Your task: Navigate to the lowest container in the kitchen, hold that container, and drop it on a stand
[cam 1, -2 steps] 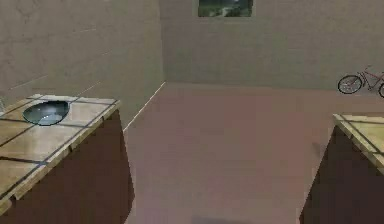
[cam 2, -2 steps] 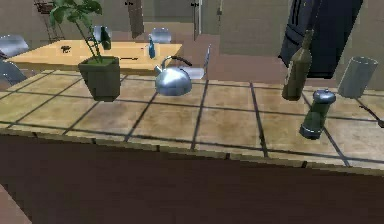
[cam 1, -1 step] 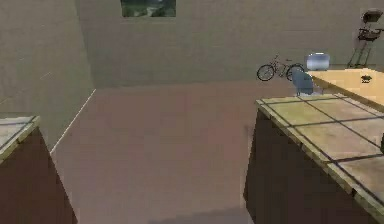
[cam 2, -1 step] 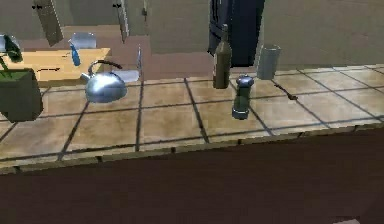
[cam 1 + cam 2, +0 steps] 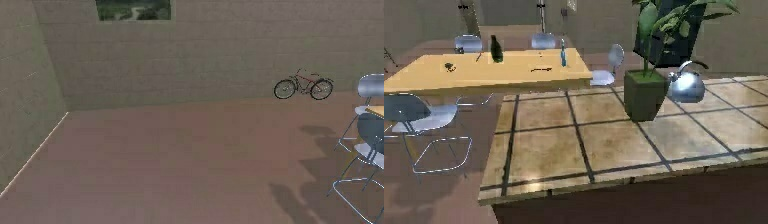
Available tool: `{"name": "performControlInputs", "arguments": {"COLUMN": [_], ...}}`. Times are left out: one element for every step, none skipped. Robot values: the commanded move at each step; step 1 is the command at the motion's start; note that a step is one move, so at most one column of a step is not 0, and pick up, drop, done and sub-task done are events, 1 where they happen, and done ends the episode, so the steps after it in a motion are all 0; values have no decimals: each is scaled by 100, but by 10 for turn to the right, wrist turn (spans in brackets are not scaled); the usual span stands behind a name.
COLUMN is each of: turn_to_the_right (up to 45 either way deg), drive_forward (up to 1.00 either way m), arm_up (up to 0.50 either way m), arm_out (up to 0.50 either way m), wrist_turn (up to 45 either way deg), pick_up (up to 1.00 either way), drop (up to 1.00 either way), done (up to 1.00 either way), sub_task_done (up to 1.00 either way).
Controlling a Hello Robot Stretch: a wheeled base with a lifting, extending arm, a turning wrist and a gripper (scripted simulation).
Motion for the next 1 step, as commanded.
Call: {"name": "performControlInputs", "arguments": {"turn_to_the_right": [30], "drive_forward": [0], "arm_up": [0], "arm_out": [0], "wrist_turn": [0], "pick_up": [0], "drop": [0], "done": [0], "sub_task_done": [0]}}
